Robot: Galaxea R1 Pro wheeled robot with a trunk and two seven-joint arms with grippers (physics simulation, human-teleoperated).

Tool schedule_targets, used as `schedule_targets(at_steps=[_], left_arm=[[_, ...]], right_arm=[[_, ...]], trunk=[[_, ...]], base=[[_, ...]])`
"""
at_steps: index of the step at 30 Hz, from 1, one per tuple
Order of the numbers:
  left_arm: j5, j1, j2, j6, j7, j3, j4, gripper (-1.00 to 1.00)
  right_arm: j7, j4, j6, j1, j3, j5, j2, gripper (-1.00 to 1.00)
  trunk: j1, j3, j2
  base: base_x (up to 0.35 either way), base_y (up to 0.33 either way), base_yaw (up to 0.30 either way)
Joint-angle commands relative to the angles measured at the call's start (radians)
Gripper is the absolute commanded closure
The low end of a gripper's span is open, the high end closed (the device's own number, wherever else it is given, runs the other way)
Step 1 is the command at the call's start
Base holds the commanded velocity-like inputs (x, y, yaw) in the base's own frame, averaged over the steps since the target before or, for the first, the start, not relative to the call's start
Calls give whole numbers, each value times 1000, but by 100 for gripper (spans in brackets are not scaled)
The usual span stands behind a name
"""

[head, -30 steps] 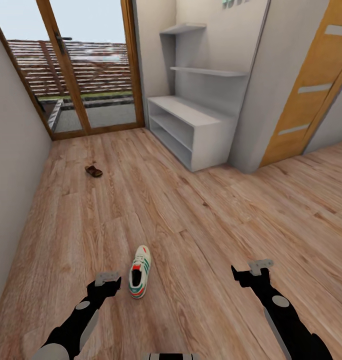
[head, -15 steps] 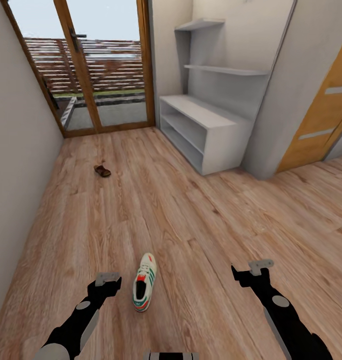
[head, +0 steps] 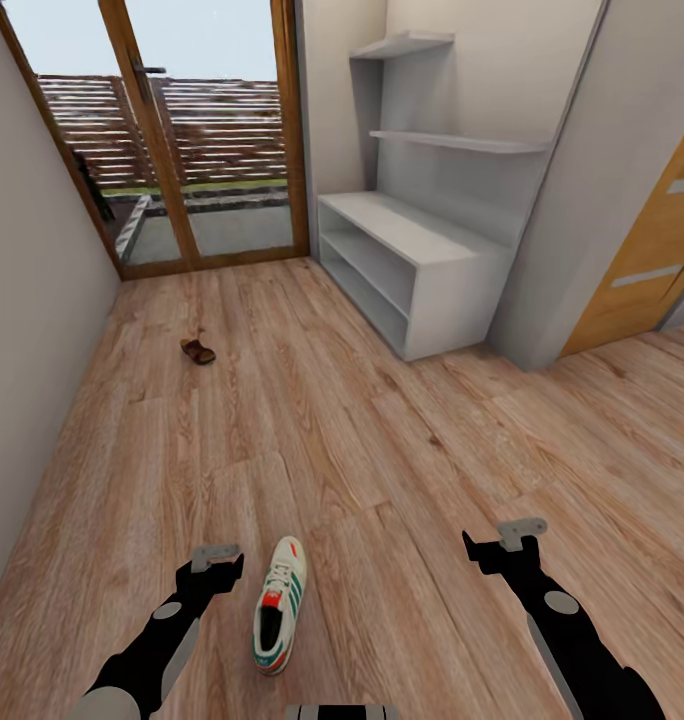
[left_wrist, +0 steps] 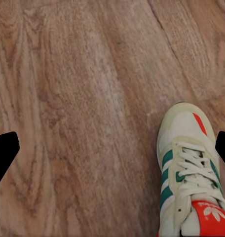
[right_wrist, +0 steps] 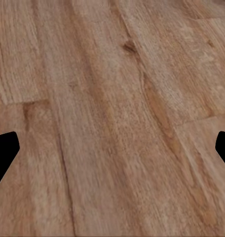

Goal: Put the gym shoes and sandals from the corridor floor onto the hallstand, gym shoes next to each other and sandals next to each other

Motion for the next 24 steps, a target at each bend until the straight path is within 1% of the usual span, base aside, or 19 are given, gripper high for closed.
schedule_targets(at_steps=[1, 15, 18, 19, 24], left_arm=[[-1, 0, 0, -5, -1, 3, 1, -100], [-2, 0, -2, -26, -1, 4, 2, -100], [-3, 0, -3, -41, -1, 4, 2, -100], [-3, 0, -3, -61, 0, 4, 2, -100], [-3, 1, -3, -72, 0, 4, 3, -100]], right_arm=[[4, -2, 6, 0, -1, 5, 0, -100], [4, -3, 6, 0, -2, 5, 0, -100], [4, -2, 6, 0, -1, 5, 0, -100], [4, -2, 7, 0, -1, 5, 0, -100], [4, -3, 7, 0, -2, 5, 0, -100]], trunk=[[0, -1, 0], [0, -1, 0], [0, -1, 0], [0, -1, 0], [0, -1, 0]], base=[[69, -5, 1], [14, -1, 0], [-105, -66, 0], [-219, -141, 0], [-244, -158, 0]])
